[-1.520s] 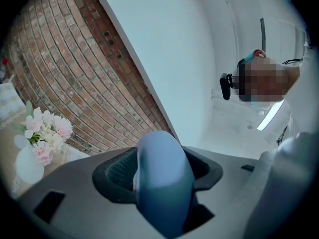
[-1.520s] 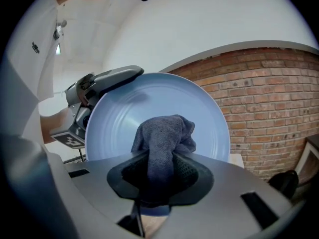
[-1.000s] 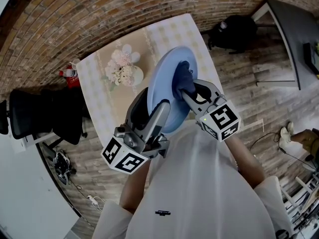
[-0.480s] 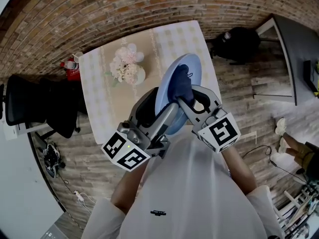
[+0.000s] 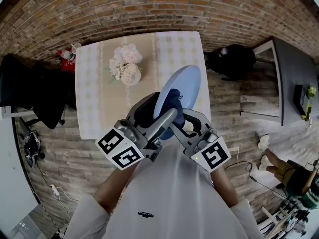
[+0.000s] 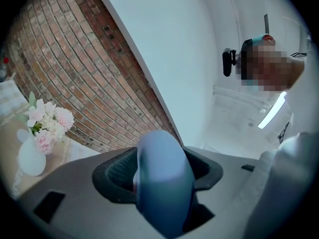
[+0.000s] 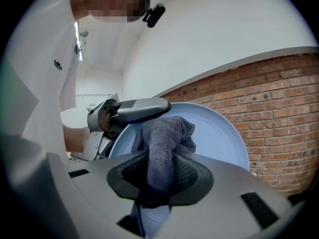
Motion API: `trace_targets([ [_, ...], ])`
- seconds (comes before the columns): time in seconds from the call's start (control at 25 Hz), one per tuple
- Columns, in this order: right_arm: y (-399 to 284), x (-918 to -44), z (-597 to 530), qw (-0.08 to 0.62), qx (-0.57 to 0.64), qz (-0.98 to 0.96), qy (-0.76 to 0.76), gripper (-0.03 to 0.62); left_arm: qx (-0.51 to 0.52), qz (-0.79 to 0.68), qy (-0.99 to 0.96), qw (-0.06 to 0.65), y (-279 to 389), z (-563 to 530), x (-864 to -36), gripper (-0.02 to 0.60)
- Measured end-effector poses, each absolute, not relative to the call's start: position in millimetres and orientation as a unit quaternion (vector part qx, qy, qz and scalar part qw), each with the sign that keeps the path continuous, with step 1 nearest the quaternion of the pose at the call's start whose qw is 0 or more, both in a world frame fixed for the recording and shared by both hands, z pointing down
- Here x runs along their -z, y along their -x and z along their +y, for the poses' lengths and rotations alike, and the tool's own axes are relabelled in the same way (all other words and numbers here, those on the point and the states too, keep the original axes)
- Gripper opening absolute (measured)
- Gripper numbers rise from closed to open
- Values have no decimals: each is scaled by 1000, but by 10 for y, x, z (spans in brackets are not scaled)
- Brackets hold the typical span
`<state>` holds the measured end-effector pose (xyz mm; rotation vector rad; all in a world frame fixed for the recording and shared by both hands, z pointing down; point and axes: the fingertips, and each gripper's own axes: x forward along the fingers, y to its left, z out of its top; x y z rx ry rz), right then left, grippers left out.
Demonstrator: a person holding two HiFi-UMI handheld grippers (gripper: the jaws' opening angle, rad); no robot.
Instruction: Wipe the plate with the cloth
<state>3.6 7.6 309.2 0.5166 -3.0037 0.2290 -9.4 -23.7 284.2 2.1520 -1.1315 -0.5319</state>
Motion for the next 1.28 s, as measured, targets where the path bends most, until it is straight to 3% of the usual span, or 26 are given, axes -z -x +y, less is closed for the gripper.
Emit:
trace_targets([
  [0.24, -351, -3319, 63, 92, -96, -974, -183, 125, 209, -440, -815, 314, 176, -241, -2796, 264],
  [0.88, -937, -3570, -744, 9, -270, -911, -310, 126, 218, -433, -822, 299, 193, -136, -2731, 264],
  [1.28, -853, -3807, -986, 64, -271, -895, -347, 126, 228, -414, -824, 313, 88, -176, -2717, 264],
])
